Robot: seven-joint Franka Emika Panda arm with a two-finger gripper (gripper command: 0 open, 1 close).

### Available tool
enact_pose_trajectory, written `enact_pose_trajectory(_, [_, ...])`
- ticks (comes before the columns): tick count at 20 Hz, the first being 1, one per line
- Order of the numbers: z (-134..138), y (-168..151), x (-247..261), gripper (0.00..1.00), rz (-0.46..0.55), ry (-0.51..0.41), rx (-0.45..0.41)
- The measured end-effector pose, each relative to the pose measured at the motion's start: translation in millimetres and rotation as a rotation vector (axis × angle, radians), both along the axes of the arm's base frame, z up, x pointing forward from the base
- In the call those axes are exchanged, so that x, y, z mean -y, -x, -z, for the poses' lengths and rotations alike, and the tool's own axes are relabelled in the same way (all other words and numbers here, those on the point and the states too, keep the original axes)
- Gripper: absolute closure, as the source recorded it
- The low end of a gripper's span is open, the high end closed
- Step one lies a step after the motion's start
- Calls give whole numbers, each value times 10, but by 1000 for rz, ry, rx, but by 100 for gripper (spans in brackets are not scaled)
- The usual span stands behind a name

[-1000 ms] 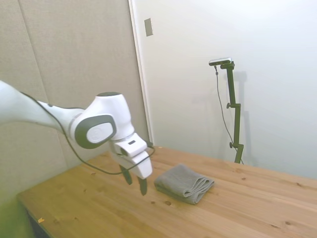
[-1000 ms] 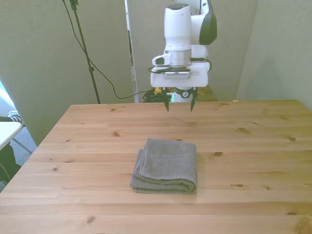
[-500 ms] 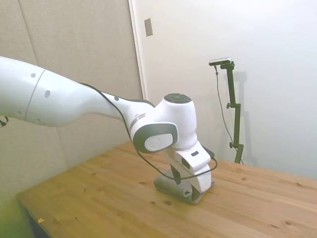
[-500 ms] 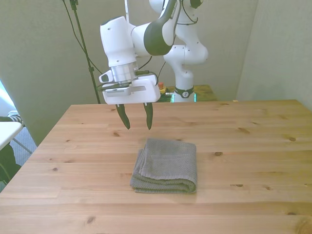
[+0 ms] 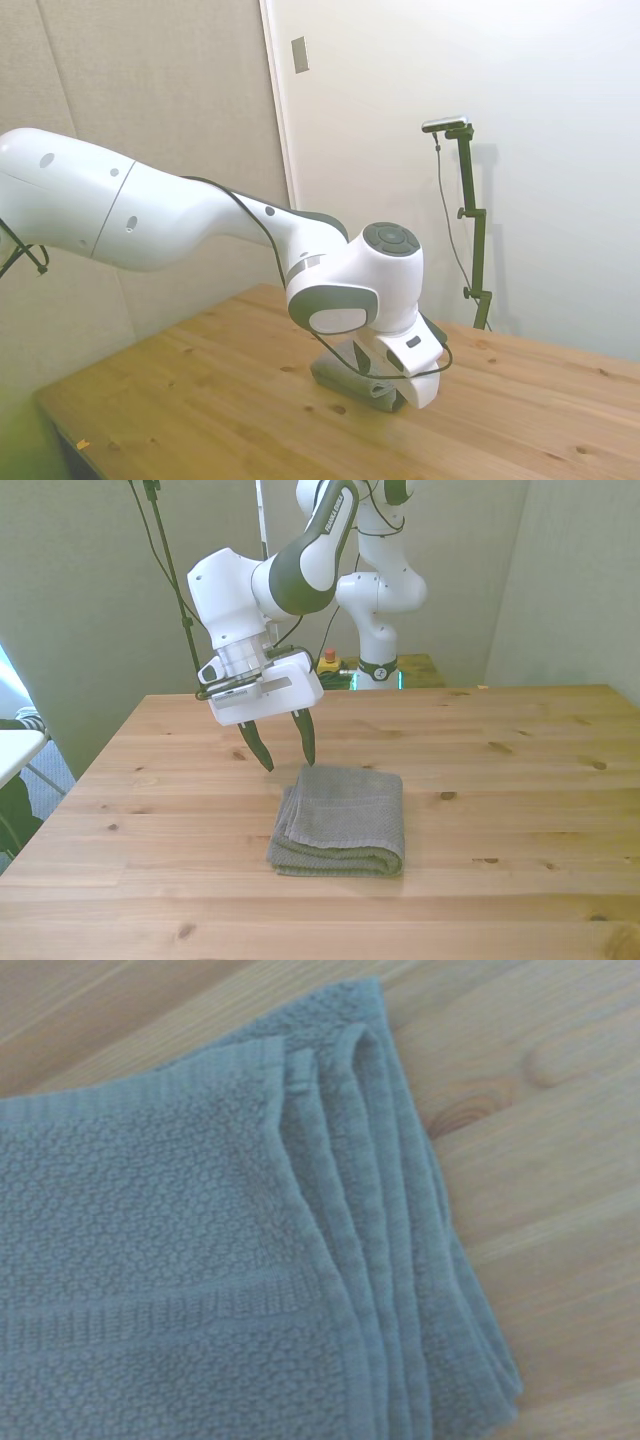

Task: Unfold the towel

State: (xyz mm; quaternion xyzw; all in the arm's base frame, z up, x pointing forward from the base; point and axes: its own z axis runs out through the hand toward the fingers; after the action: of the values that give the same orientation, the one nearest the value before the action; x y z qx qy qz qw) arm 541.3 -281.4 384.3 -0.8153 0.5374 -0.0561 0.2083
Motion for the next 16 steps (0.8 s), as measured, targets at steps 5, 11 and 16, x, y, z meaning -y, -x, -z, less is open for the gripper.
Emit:
enact_pose_trajectory(5, [77, -63, -136, 0, -51, -41, 36])
enact_pose_trajectory(11, [194, -96, -246, 0, -93, -66, 49])
enact_pose_trajectory(16, [232, -133, -289, 100, -105, -69, 47])
